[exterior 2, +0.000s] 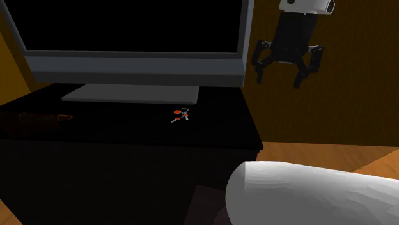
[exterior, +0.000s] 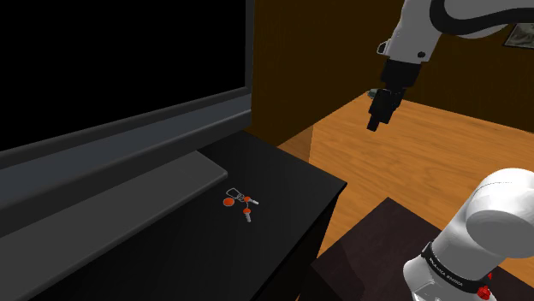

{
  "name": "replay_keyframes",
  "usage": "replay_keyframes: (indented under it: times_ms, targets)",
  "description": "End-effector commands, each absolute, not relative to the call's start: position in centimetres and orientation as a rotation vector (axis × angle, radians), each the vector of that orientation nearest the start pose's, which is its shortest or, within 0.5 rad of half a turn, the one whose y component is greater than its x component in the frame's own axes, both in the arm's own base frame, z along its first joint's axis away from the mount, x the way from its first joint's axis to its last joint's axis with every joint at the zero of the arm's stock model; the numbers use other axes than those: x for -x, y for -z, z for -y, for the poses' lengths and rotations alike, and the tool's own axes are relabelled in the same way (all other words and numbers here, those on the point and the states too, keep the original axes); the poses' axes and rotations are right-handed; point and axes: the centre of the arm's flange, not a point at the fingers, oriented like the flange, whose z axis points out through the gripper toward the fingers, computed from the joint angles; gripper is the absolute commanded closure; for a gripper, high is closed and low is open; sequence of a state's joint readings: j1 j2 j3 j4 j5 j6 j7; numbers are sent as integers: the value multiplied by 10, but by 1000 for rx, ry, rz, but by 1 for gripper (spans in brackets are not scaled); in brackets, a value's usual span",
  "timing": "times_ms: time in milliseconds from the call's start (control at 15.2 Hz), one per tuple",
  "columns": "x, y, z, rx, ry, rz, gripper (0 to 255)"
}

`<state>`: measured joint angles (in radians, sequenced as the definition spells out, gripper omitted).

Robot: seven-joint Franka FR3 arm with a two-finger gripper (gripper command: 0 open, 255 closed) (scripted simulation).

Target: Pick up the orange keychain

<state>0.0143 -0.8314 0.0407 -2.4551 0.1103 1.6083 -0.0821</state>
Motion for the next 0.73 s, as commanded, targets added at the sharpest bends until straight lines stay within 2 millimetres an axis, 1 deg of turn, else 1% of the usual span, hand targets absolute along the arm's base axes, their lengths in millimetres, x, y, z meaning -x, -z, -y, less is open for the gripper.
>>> replay_keyframes:
  times_ms: [0, 660]
  targets:
    - [-295, -561, -31, 3056, -22, 181, 0]
    - [-357, -501, -130, 3040, 13, 409, 0]
